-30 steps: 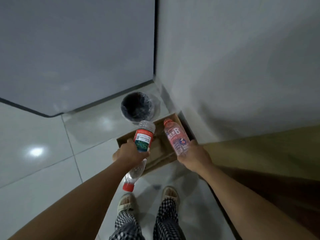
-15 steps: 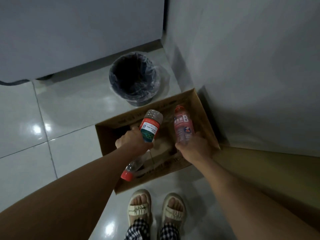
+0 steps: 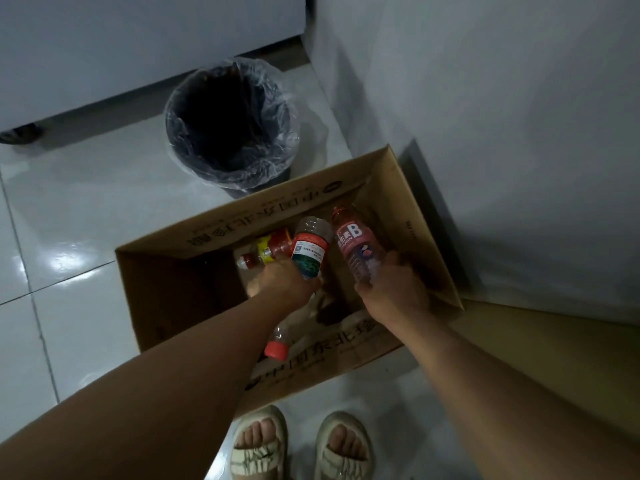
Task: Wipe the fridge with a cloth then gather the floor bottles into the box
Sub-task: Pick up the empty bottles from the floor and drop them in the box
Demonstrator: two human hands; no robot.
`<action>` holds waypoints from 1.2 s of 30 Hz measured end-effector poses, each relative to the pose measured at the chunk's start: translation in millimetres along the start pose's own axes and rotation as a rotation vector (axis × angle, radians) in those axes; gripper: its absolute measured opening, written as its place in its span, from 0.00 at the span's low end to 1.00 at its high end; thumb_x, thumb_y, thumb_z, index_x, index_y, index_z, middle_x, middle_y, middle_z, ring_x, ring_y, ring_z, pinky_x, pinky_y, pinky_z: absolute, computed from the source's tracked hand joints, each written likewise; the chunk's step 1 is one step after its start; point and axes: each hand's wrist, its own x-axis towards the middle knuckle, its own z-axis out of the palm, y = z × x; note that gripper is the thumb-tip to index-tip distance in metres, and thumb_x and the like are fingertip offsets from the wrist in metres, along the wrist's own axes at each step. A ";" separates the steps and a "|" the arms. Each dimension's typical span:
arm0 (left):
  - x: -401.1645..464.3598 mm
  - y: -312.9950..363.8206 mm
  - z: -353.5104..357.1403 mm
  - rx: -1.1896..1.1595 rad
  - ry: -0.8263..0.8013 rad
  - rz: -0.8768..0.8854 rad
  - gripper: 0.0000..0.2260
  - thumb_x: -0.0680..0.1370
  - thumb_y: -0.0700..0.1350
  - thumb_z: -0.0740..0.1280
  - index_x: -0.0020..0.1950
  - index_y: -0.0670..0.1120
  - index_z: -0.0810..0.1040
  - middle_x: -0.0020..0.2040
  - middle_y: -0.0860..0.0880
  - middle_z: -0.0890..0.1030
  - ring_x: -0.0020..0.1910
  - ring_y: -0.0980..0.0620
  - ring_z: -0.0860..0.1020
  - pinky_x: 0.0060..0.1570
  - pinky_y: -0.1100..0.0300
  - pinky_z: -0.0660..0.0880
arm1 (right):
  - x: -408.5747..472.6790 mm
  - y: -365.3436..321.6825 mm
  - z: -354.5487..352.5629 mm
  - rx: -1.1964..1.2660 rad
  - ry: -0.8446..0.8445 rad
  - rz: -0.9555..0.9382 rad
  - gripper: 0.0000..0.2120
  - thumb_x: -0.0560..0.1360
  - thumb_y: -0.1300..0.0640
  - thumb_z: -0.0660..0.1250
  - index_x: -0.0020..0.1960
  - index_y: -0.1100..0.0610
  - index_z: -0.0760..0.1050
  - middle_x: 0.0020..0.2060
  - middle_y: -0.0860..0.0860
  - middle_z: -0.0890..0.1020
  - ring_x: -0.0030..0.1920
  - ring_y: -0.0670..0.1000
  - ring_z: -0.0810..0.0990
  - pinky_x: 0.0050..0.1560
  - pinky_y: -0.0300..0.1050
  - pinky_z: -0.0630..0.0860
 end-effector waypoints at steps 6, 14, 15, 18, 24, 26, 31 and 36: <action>-1.4 4.4 2.0 -0.054 -0.041 0.070 0.31 0.74 0.57 0.68 0.71 0.44 0.64 0.60 0.43 0.75 0.58 0.45 0.76 0.54 0.52 0.74 | -5.8 4.4 0.7 -0.003 -0.070 -0.083 0.28 0.74 0.46 0.67 0.68 0.54 0.61 0.62 0.56 0.72 0.59 0.57 0.75 0.51 0.49 0.74; -35.1 0.8 -33.5 -0.039 -0.013 0.139 0.25 0.74 0.57 0.67 0.66 0.47 0.67 0.59 0.43 0.77 0.57 0.43 0.76 0.54 0.51 0.73 | -38.6 -2.7 -27.5 -0.065 -0.152 -0.150 0.30 0.75 0.49 0.67 0.71 0.55 0.59 0.64 0.54 0.70 0.62 0.56 0.71 0.60 0.52 0.74; -42.0 1.7 -40.2 -0.034 -0.009 0.139 0.26 0.73 0.57 0.68 0.66 0.46 0.67 0.59 0.43 0.77 0.57 0.43 0.76 0.55 0.50 0.73 | -44.5 -4.6 -33.8 -0.067 -0.161 -0.152 0.30 0.74 0.49 0.67 0.72 0.55 0.59 0.65 0.54 0.70 0.63 0.56 0.71 0.61 0.52 0.73; -65.1 4.5 -64.7 0.003 0.010 0.156 0.27 0.72 0.57 0.69 0.66 0.46 0.66 0.59 0.44 0.77 0.57 0.44 0.76 0.56 0.50 0.73 | -64.7 -10.9 -56.1 -0.053 -0.188 -0.176 0.29 0.74 0.51 0.67 0.71 0.54 0.59 0.64 0.54 0.70 0.62 0.56 0.71 0.62 0.54 0.73; -126.5 3.3 -139.8 0.099 0.088 0.250 0.24 0.73 0.52 0.67 0.67 0.48 0.66 0.59 0.46 0.77 0.59 0.45 0.76 0.53 0.52 0.72 | -119.9 -36.9 -122.7 -0.119 -0.185 -0.242 0.31 0.75 0.49 0.66 0.73 0.53 0.57 0.67 0.53 0.68 0.65 0.56 0.70 0.65 0.53 0.70; -151.5 1.0 -171.8 0.128 0.118 0.280 0.25 0.74 0.53 0.67 0.68 0.48 0.65 0.60 0.46 0.76 0.59 0.44 0.75 0.54 0.52 0.72 | -141.6 -48.2 -149.8 -0.138 -0.162 -0.284 0.28 0.74 0.49 0.66 0.71 0.52 0.60 0.66 0.52 0.70 0.65 0.55 0.70 0.64 0.50 0.69; -216.4 -8.9 -259.3 0.137 0.208 0.326 0.24 0.74 0.52 0.67 0.66 0.47 0.65 0.59 0.46 0.76 0.57 0.45 0.76 0.51 0.53 0.72 | -196.9 -89.4 -227.6 -0.178 -0.088 -0.361 0.29 0.72 0.48 0.69 0.69 0.52 0.63 0.63 0.52 0.71 0.63 0.54 0.71 0.61 0.48 0.70; -287.0 -30.4 -344.0 0.151 0.279 0.337 0.22 0.75 0.52 0.65 0.66 0.47 0.65 0.60 0.45 0.76 0.58 0.44 0.76 0.51 0.53 0.72 | -258.8 -135.9 -301.8 -0.248 0.007 -0.447 0.28 0.75 0.47 0.65 0.71 0.55 0.61 0.66 0.54 0.70 0.65 0.56 0.68 0.63 0.50 0.69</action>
